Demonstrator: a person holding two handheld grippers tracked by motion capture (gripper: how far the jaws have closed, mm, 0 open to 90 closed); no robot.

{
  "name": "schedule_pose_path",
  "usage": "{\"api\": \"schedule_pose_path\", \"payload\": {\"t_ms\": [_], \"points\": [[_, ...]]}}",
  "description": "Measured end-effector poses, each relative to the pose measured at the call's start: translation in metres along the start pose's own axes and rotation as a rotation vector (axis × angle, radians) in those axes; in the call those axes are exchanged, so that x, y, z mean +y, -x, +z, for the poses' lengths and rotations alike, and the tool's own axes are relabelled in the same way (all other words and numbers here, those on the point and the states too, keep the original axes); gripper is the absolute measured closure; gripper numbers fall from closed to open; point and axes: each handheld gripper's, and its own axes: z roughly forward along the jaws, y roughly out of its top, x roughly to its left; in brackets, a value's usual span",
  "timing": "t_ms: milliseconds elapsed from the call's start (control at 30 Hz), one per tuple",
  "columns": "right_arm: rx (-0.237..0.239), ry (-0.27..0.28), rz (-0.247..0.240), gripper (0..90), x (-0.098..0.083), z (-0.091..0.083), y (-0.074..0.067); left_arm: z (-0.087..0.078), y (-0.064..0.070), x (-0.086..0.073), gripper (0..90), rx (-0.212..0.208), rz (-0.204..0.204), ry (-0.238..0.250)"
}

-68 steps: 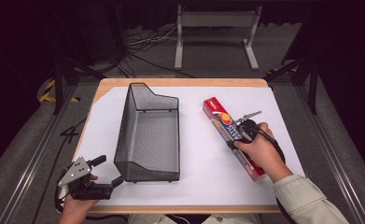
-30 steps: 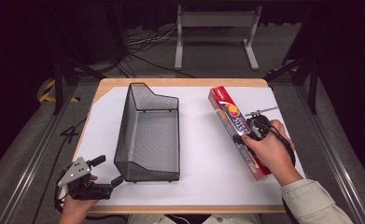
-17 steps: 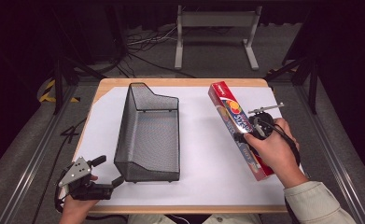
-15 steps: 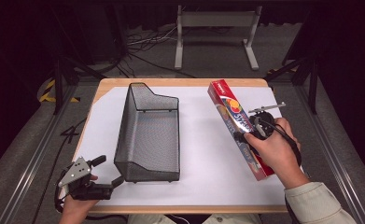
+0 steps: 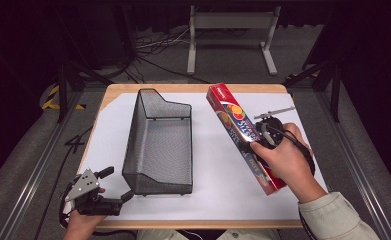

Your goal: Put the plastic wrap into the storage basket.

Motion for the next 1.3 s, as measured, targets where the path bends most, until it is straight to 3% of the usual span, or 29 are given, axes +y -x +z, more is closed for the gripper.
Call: {"api": "schedule_pose_path", "payload": {"t_ms": [167,200,500,800,1300], "points": [[0.021,-0.004,-0.026,40.2,0.008,0.002,-0.015,0.000,0.000,0.000,0.1,-0.002,0.002,-0.006],[0.031,-0.005,-0.040,40.2,0.012,0.004,-0.024,0.000,0.000,0.000,0.2,-0.002,0.002,-0.006],[0.055,-0.016,-0.082,40.2,0.024,0.009,-0.048,0.001,-0.001,-0.001,0.4,-0.003,-0.008,-0.009],[0.085,-0.026,-0.088,40.2,0.036,0.020,-0.070,0.001,0.000,0.000,1.4,-0.008,-0.002,-0.010],[0.091,-0.052,-0.091,40.1,0.051,0.041,-0.103,0.004,-0.001,0.002,0.5,-0.018,0.007,-0.007]]}}
